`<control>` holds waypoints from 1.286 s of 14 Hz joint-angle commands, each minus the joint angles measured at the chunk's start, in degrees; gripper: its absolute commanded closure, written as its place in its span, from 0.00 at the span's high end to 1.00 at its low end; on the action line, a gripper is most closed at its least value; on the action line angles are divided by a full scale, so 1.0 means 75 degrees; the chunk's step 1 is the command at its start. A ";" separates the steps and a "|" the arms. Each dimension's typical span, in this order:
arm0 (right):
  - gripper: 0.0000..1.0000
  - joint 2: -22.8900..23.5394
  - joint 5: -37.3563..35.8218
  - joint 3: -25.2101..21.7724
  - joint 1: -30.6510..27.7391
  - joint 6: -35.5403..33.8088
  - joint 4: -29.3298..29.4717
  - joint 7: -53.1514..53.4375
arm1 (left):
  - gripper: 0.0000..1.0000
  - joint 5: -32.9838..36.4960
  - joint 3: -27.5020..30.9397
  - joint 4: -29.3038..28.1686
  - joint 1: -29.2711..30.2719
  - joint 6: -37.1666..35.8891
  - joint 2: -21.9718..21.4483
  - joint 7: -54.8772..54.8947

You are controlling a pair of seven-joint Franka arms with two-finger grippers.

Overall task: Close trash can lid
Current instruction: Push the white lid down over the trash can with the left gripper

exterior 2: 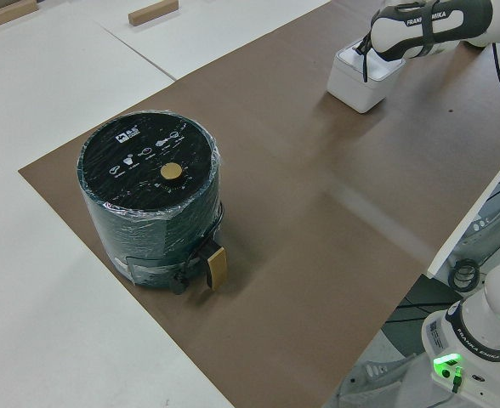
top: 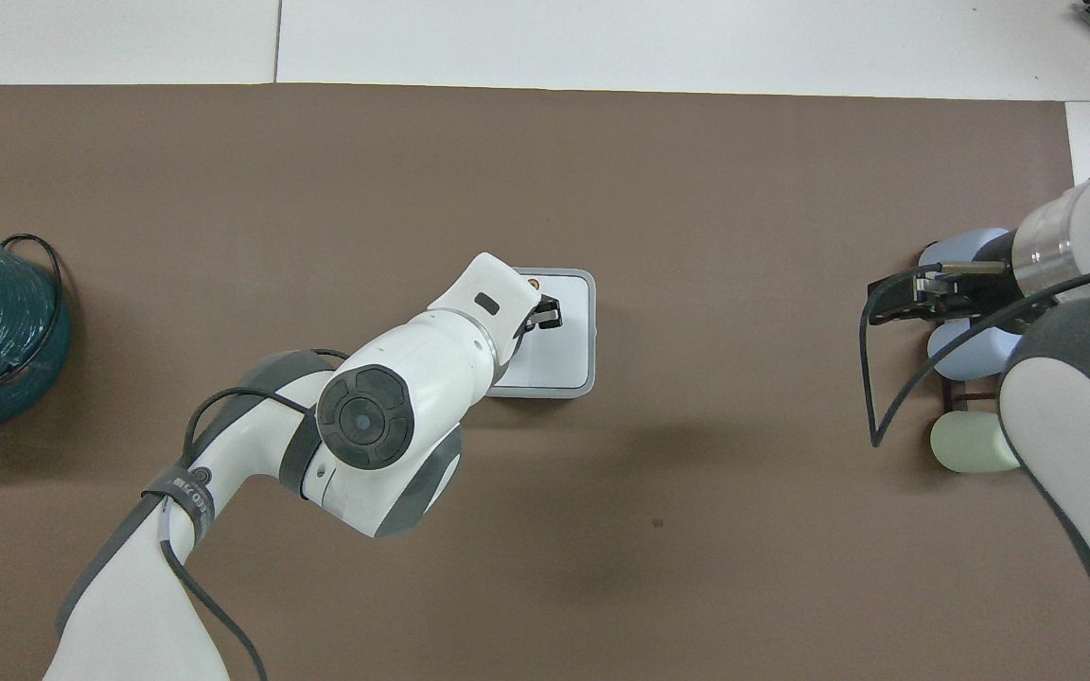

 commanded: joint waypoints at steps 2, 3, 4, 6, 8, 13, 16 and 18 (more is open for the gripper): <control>1.00 -0.0189 0.0044 0.0073 -0.0129 0.0025 -0.0205 -0.0210 | 0.08 -0.0062 -0.0017 0.0376 0.0056 0.0129 0.0815 0.0458; 1.00 -0.0189 0.0044 0.0073 -0.0129 0.0025 -0.0194 -0.0198 | 0.08 -0.0051 -0.0017 0.0459 0.0056 0.0083 0.0874 0.0447; 1.00 -0.0189 0.0044 0.0073 -0.0129 0.0025 -0.0194 -0.0209 | 0.08 -0.0051 -0.0017 0.0460 0.0044 0.0024 0.0863 0.0447; 1.00 -0.0189 0.0044 0.0073 -0.0129 0.0025 -0.0194 -0.0209 | 0.08 -0.0051 -0.0017 0.0506 0.0020 -0.0035 0.0863 0.0435; 1.00 -0.0189 0.0044 0.0073 -0.0129 0.0025 -0.0194 -0.0209 | 0.08 -0.0039 -0.0017 0.0809 0.0020 -0.0687 0.0781 0.0447; 1.00 -0.0189 0.0044 0.0073 -0.0129 0.0025 -0.0194 -0.0198 | 0.08 -0.0016 0.0006 0.2251 0.0044 -0.3455 0.0710 0.0482; 1.00 -0.0189 0.0044 0.0073 -0.0129 0.0037 -0.0194 -0.0198 | 0.08 -0.0016 0.0030 0.2264 0.0032 -0.3632 0.0617 0.0470; 1.00 -0.0189 0.0044 0.0073 -0.0129 0.0025 -0.0194 -0.0210 | 0.07 -0.0004 0.0100 0.2602 0.0067 -0.4448 0.0383 0.0517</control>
